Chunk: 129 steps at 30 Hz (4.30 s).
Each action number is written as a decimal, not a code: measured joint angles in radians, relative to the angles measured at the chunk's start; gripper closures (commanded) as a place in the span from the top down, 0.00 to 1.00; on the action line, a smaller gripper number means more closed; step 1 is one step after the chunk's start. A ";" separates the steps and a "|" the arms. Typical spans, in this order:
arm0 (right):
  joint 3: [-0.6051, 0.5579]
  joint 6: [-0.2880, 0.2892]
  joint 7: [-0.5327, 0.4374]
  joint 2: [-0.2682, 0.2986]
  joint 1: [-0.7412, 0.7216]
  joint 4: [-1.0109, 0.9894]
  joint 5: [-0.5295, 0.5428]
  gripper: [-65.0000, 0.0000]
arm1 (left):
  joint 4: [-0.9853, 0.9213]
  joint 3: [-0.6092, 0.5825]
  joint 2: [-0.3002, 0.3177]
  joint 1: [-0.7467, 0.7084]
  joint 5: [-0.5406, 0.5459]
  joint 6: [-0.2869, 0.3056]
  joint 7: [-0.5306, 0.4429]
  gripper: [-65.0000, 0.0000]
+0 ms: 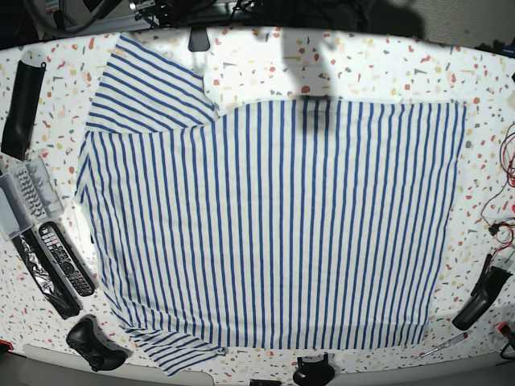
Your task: Layout the t-shirt on the table in an organized manner, then fold the t-shirt properly
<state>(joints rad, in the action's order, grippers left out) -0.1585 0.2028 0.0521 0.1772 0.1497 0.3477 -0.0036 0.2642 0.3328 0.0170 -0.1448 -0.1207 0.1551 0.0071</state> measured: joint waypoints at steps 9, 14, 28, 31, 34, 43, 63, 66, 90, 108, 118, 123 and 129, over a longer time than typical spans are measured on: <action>-0.003 0.008 -0.002 0.051 0.169 0.130 0.065 0.16 | 0.204 0.000 -0.003 -0.203 -0.002 0.003 0.018 0.33; -0.003 0.084 0.053 0.145 0.337 0.399 0.192 0.16 | 0.461 0.000 0.006 -0.384 0.141 0.111 0.030 0.33; 0.127 0.311 0.211 0.451 0.887 1.347 0.423 0.16 | 1.306 -0.037 0.187 -0.822 0.271 0.192 0.230 0.33; 0.252 0.358 0.275 0.459 0.944 1.503 0.423 0.16 | 1.479 -0.039 0.241 -0.888 0.187 0.186 0.238 0.33; 0.372 0.419 0.351 0.460 0.956 1.617 0.480 0.16 | 1.628 -0.039 0.301 -0.911 0.077 0.126 0.268 0.33; 0.665 0.452 0.359 0.483 0.895 1.763 0.524 0.16 | 1.818 -0.039 0.505 -0.812 -0.159 0.059 0.283 0.33; 0.715 0.452 0.372 0.454 0.689 1.767 0.522 0.16 | 1.537 -0.384 0.763 -0.496 -0.415 0.013 0.256 0.33; 0.715 0.453 0.401 0.452 0.665 1.767 0.525 0.16 | 1.492 -0.417 0.784 -0.492 -0.431 0.018 0.262 0.33; 0.715 0.452 0.422 0.451 0.659 1.767 0.525 0.16 | 1.265 -0.619 0.795 -0.232 -0.400 0.001 0.168 0.33; 0.715 0.493 0.474 0.456 0.660 1.769 0.243 0.22 | 1.202 -0.695 0.798 -0.196 -0.486 -0.021 0.161 0.00; 0.624 0.497 0.382 0.615 0.685 1.770 -0.047 0.22 | 1.202 -0.695 0.798 -0.198 -0.486 -0.021 0.165 0.00; 0.416 0.455 0.358 0.655 0.712 1.771 -0.293 0.22 | 1.202 -0.695 0.798 -0.198 -0.486 -0.021 0.165 0.00; 0.234 0.350 0.368 0.729 0.707 1.772 -0.512 0.22 | 1.202 -0.695 0.798 -0.198 -0.486 -0.021 0.165 0.00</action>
<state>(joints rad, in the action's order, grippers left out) 0.0757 0.5529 0.4202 0.9062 0.8570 2.1201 -0.5152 1.4658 -0.3618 0.8146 -0.3424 -0.6067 0.1341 0.1719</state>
